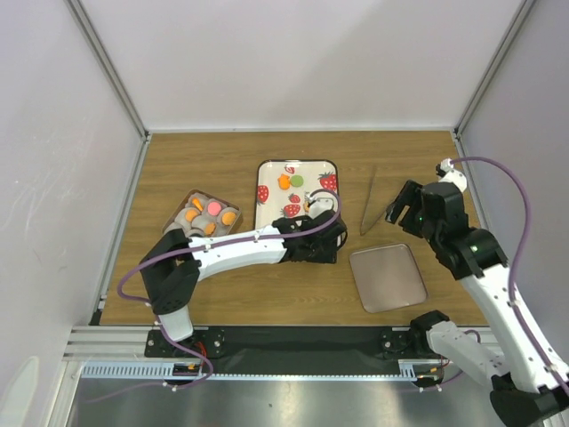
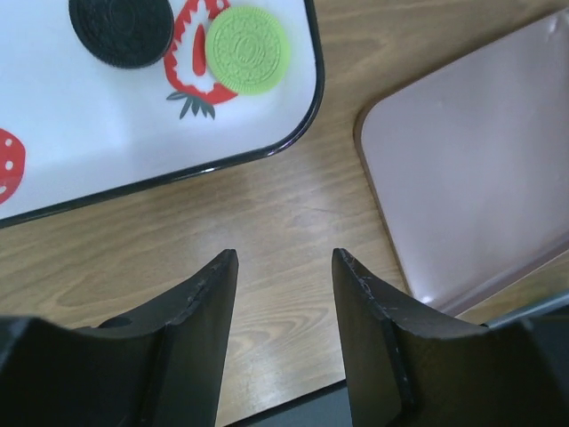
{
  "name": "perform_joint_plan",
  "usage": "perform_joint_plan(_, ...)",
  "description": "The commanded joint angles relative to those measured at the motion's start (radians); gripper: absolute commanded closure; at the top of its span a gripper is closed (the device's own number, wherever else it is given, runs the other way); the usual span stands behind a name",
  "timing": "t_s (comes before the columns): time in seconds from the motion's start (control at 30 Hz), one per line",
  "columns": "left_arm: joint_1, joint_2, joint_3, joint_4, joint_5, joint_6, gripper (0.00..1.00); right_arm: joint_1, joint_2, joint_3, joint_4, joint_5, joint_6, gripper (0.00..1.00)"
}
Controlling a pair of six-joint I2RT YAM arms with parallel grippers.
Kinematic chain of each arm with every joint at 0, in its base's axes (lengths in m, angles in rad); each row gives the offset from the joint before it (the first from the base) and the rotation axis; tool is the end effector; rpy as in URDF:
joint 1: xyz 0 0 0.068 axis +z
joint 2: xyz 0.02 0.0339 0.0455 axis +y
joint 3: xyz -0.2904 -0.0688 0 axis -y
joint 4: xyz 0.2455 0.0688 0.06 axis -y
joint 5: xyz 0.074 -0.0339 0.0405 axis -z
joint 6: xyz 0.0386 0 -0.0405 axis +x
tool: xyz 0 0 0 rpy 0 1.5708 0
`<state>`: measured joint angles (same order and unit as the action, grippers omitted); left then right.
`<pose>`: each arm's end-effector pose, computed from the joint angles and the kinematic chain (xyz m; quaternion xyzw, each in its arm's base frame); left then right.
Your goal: Pack the cookies
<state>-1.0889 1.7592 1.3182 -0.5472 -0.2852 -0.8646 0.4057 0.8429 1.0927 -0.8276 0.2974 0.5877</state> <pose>0.1872 -0.3344 0.2555 0.0656 0.9468 -0.1594 0.2719 0.1356 0.0459 0.3886 0.1493 0.8595 0.1100 0.4762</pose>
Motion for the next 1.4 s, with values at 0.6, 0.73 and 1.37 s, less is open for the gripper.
perform_joint_plan(0.6,-0.012,-0.356,-0.220,0.122,0.245,0.197,0.45,-0.521,0.163,-0.393,0.183,-0.195,0.017,0.27)
perform_joint_plan(0.73,-0.014,-0.363,-0.264,0.168,0.267,0.185,0.45,-0.524,0.235,-0.409,0.242,-0.192,0.020,0.29)
perform_joint_plan(1.37,-0.012,-0.238,-0.289,0.288,0.277,0.159,0.45,-0.528,0.502,-0.390,0.404,-0.193,-0.055,0.44)
